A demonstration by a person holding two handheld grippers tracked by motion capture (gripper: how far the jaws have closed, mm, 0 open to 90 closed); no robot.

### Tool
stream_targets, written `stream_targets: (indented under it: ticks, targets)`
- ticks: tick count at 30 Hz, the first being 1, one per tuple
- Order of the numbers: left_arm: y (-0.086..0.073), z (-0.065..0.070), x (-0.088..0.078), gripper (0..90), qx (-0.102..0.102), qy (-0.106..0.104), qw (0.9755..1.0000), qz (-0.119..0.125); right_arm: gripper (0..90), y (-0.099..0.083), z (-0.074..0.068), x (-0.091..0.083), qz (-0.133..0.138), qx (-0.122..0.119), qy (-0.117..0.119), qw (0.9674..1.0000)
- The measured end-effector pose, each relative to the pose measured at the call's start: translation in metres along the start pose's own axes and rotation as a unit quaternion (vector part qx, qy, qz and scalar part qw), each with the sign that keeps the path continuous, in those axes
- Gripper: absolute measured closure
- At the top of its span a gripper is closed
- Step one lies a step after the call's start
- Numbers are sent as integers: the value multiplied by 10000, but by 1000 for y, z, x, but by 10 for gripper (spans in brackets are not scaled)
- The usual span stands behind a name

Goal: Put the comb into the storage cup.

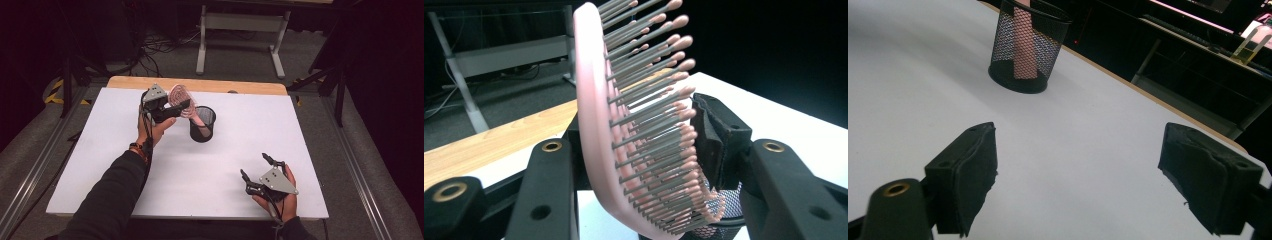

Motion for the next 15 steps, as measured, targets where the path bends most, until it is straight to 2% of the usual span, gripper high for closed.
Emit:
stream_targets:
  ticks: [7,15]
  targets:
    - [-3,-1,0,495,-24,-16,10000,19,160,0,0,0,-12,-13,1,10000]
    - [-1,-1,-2,455,75,48,10000,-5,160,0,0,0,-6,-40,-5,10000]
Point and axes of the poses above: each handheld gripper's, and its own axes: x roughly forward along the jaws, y roughly out of its top, z roughly to its right, the point moved 6 cm from there along x, roughly forward along the jaws, and after that the axes turned 11 degrees about z, right-handed, at the moved point
